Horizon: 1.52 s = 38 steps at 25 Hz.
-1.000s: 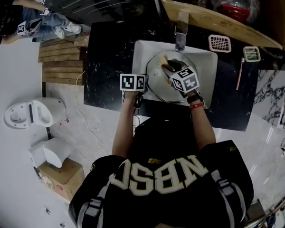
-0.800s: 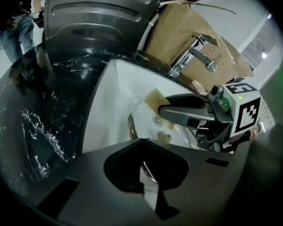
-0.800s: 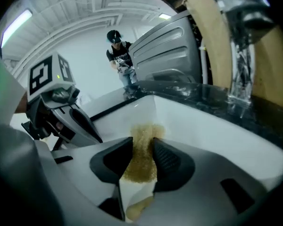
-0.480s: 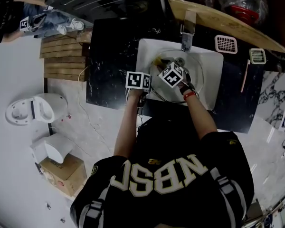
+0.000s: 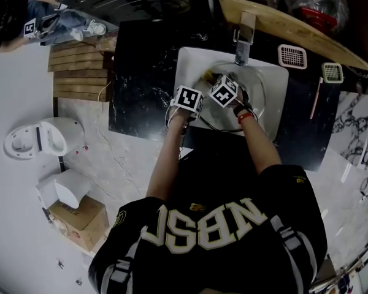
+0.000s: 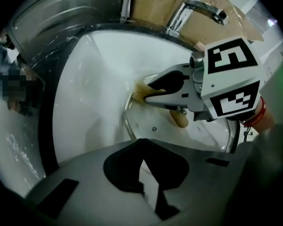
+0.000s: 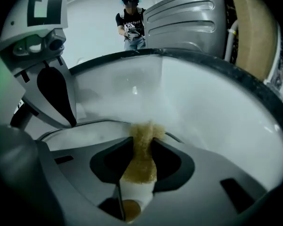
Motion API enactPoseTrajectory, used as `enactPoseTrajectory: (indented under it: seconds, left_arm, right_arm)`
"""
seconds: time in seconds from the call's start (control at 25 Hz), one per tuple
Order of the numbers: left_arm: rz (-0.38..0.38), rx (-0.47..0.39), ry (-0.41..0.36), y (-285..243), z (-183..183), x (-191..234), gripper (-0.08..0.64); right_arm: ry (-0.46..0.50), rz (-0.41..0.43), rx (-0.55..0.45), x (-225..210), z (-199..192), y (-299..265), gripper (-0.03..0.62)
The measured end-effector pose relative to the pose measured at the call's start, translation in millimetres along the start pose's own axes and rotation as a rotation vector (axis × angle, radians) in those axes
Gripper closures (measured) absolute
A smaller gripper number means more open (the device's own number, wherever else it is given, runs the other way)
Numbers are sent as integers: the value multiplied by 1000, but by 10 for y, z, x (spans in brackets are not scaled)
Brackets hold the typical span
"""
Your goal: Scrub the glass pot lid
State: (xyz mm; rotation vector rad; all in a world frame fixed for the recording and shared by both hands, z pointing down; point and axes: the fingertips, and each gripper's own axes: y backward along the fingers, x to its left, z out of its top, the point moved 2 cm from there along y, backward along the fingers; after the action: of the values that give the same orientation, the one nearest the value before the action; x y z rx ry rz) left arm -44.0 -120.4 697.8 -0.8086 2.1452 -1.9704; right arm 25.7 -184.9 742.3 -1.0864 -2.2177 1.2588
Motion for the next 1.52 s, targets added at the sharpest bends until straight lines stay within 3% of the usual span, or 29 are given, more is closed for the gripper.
enactPoseTrajectory:
  seconds: [0.12,0.52,0.76,0.96,1.24,1.52]
  left_arm:
    - [47,-5,-67,-54,45,-23,548]
    - [64,-5,-102,-96,49,-38,548]
    - [105,20,-158,-106,26,-54,548]
    - [113,10,-187,-123,52,-79,548]
    - [100,11,-174,-140,54,-60,548]
    - [-19,-16,-82,-112,34,-24,548]
  right_arm:
    - [32,-68,43,-184,-57,21,454]
    - [98,-298,258,-768,-549,431,454]
    - [131,-322,372,-836,-840,759,463]
    - [161,-271,470,-758,-1049,1019,463]
    - [161,-74,549,-410,-1215,1263,460]
    - [149,126,578,16,-1253,1462,463]
